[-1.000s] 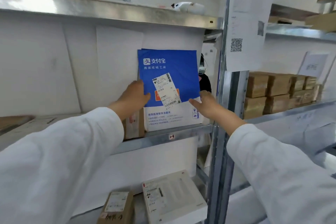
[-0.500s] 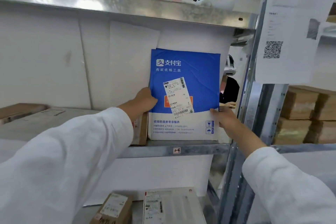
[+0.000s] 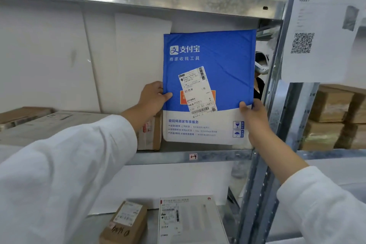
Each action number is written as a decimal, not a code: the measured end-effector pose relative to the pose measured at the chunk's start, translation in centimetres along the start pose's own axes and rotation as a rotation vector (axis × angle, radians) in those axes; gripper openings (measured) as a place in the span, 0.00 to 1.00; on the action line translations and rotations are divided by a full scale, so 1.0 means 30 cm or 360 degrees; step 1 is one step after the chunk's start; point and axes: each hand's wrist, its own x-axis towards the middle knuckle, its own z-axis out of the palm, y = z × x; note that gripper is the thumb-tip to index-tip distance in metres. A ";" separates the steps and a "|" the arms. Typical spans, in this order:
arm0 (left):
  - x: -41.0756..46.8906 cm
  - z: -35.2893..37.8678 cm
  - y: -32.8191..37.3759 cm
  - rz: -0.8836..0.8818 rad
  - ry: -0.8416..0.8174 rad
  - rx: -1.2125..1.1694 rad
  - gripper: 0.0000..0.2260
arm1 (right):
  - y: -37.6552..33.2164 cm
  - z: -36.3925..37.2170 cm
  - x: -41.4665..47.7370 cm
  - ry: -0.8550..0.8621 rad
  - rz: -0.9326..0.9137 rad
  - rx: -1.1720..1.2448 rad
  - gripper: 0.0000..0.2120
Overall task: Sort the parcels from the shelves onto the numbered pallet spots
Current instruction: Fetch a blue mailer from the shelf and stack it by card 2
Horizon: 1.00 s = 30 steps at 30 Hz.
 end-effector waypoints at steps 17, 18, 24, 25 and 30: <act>-0.355 -0.194 0.039 -0.0129 -0.0179 -0.0705 0.08 | -0.113 -0.150 -0.395 0.0033 0.0059 -0.0237 0.12; -0.387 -0.225 0.020 -0.0135 -0.0187 -0.0734 0.08 | -0.106 -0.140 -0.436 0.0007 0.0075 -0.0239 0.12; -0.561 -0.507 -0.106 -0.0290 -0.0113 -0.0895 0.12 | -0.100 0.048 -0.657 -0.0207 0.0071 -0.0035 0.07; -0.584 -0.566 -0.125 -0.0307 -0.0057 -0.0913 0.11 | -0.105 0.092 -0.690 -0.0276 0.0089 0.0040 0.06; -0.722 -0.884 -0.232 -0.0376 0.0279 -0.0937 0.09 | -0.137 0.347 -0.870 -0.0661 0.0183 0.0308 0.07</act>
